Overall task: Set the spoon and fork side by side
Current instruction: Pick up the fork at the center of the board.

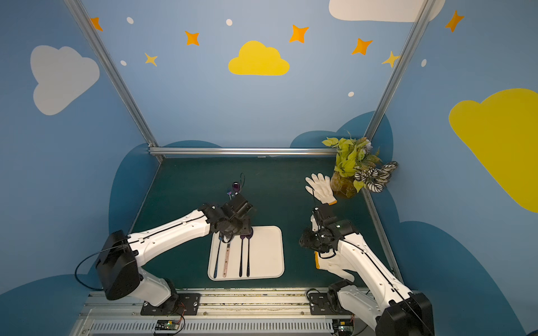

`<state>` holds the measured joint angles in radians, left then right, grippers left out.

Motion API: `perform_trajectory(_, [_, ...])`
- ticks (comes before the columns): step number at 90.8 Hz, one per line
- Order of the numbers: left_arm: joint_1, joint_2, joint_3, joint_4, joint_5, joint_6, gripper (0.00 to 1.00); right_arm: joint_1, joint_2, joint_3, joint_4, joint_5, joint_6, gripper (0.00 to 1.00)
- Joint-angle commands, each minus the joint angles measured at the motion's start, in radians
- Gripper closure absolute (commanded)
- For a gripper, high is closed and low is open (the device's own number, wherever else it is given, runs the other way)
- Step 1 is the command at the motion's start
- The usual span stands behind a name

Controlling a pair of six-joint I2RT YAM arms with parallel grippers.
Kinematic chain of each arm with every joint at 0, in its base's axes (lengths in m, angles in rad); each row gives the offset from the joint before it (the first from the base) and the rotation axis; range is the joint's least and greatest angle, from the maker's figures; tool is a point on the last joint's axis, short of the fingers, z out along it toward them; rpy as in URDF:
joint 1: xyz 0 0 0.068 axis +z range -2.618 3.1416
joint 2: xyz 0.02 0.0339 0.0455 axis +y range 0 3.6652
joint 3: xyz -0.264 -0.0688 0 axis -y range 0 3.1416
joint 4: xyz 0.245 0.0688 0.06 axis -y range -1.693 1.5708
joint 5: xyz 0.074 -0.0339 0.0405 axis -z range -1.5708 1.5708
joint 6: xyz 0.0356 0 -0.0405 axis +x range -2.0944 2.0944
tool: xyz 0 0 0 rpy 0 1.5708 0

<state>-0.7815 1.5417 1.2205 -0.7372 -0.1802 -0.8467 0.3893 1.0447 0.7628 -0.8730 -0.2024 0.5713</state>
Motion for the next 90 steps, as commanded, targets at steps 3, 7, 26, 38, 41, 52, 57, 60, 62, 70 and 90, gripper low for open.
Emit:
perform_trajectory(3, [0.135, 0.073, 0.036, -0.022, -0.025, 0.103, 0.39, 0.000, 0.012, 0.025, -0.001, 0.002, 0.001, 0.50])
perform_trajectory(7, [0.175, 0.106, 0.055, -0.005, -0.012, 0.120, 0.38, 0.000, 0.015, 0.026, 0.003, -0.001, 0.001, 0.50])
perform_trajectory(26, [0.295, 0.332, 0.234, 0.006, 0.039, 0.171, 0.40, 0.000, 0.028, 0.025, 0.017, -0.009, 0.000, 0.50])
perform_trajectory(38, [0.332, 0.449, 0.341, 0.013, 0.054, 0.181, 0.41, 0.000, 0.024, 0.020, 0.017, -0.008, 0.003, 0.50])
perform_trajectory(41, [0.339, 0.479, 0.364, 0.016, 0.056, 0.180, 0.42, 0.000, 0.022, 0.016, 0.017, -0.007, 0.005, 0.50])
perform_trajectory(52, [0.370, 0.571, 0.459, 0.008, 0.057, 0.176, 0.45, 0.000, 0.014, 0.004, 0.016, -0.011, 0.013, 0.50])
perform_trajectory(57, [0.379, 0.606, 0.503, -0.012, 0.057, 0.175, 0.47, 0.000, 0.010, 0.000, 0.016, -0.010, 0.015, 0.50])
perform_trajectory(60, [0.384, 0.625, 0.526, -0.024, 0.050, 0.174, 0.48, 0.000, 0.007, -0.003, 0.016, -0.009, 0.017, 0.50])
perform_trajectory(62, [0.385, 0.639, 0.539, -0.030, 0.047, 0.173, 0.50, 0.000, 0.006, -0.005, 0.016, -0.009, 0.017, 0.50])
perform_trajectory(70, [0.388, 0.674, 0.579, -0.069, 0.024, 0.163, 0.52, -0.001, 0.005, -0.011, 0.016, -0.005, 0.023, 0.50])
perform_trajectory(90, [0.409, 0.692, 0.558, -0.083, -0.001, 0.137, 0.53, -0.003, 0.011, -0.013, 0.016, 0.001, 0.025, 0.50])
